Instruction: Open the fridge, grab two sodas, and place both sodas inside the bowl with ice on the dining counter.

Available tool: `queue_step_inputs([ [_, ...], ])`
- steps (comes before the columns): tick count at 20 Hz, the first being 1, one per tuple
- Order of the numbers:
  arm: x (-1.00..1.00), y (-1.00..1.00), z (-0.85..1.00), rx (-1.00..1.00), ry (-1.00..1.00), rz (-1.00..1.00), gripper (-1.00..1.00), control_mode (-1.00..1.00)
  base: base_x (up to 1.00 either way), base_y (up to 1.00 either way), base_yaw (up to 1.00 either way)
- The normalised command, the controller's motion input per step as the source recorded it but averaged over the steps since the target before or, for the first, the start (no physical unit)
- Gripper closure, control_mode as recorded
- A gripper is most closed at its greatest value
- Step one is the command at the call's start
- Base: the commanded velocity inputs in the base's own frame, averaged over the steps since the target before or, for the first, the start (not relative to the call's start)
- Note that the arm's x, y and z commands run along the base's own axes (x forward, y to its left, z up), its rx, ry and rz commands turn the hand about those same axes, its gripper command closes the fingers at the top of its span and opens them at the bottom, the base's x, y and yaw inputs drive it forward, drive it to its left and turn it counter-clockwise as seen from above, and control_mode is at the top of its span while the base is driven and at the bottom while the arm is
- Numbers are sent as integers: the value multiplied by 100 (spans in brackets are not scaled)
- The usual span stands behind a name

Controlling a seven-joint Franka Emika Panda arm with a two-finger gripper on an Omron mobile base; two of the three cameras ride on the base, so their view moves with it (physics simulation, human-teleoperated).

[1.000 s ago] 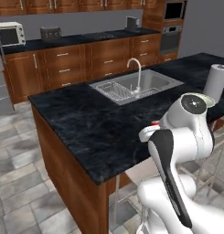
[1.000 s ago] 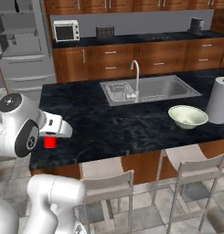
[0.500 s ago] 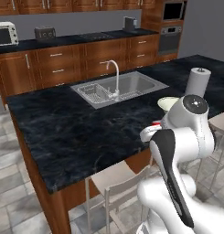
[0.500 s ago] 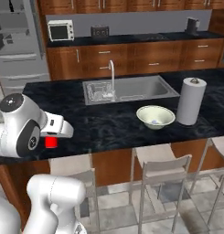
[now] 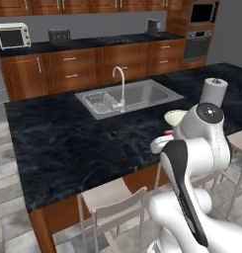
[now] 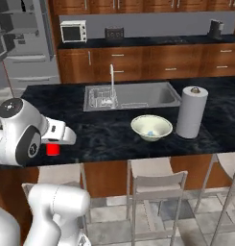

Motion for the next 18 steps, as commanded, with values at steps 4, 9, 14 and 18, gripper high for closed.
queue_step_inputs([
  [4, 0, 0, 0, 0, 0, 0, 100, 100, 31, -78, 17],
  [9, 0, 0, 0, 0, 0, 0, 100, 100, 36, -64, 17],
  [14, 0, 0, 0, 0, 0, 0, 100, 100, 47, -30, 17],
  [18, 0, 0, 0, 0, 0, 0, 100, 100, 70, -20, 20],
])
